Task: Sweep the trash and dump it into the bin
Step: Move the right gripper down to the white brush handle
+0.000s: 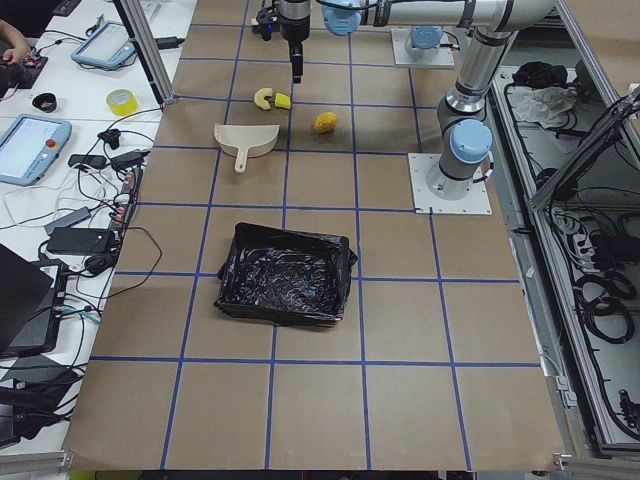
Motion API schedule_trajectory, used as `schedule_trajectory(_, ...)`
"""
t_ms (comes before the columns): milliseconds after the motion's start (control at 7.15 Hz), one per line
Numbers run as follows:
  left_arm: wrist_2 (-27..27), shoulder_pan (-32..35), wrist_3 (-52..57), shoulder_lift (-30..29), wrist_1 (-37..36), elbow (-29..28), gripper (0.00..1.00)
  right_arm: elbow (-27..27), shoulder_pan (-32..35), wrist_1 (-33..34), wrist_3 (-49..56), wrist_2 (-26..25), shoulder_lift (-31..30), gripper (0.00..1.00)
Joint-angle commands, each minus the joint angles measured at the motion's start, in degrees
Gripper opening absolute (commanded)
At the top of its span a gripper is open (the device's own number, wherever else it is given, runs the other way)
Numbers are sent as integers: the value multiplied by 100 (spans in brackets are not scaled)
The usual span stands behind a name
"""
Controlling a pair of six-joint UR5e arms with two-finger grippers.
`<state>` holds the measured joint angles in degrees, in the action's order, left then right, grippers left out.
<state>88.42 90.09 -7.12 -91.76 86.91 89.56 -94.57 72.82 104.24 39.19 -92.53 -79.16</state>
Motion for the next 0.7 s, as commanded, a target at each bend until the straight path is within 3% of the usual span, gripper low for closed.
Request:
schedule_trajectory(0,0,0,0,0,-7,0,100,-105,-225,254,246,42,111,99)
schedule_trajectory(560,-9,-88,612,-139,-42,166,100,-516,-663,1105,1755,-141,858,91)
